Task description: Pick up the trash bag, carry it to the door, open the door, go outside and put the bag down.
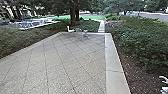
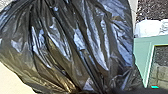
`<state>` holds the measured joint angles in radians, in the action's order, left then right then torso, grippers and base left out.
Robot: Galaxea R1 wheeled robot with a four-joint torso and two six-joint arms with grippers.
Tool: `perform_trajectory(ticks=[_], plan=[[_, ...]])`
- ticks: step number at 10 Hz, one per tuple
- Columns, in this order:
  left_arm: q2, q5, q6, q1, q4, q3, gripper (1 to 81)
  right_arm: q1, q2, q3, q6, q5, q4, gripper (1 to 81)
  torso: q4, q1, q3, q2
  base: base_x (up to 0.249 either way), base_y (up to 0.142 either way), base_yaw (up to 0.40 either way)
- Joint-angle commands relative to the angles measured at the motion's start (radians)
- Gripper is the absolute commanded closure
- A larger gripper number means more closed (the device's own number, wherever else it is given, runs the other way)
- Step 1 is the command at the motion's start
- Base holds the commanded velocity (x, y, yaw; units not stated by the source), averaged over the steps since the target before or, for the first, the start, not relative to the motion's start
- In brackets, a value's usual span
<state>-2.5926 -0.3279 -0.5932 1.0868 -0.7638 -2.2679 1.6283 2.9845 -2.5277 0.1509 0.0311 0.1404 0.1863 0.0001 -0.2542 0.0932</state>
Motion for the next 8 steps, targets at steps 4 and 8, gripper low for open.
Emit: perform_trajectory(ticks=[4,8], plan=[[0.052,-0.359,0.003,-0.368,-0.195,-0.211,81.1,-0.015,0.017,0.009,-0.008,-0.068,0.013,1.0,0.000,0.001,-0.058,-0.001,0.000,0.000,0.000],[0.017,-0.520,0.004,-0.544,-0.230,-0.422,81.1,-0.012,0.017,0.008,-0.008,-0.066,0.011,1.0,0.000,0.002,-0.062,-0.001,0.000,0.000,0.000]])
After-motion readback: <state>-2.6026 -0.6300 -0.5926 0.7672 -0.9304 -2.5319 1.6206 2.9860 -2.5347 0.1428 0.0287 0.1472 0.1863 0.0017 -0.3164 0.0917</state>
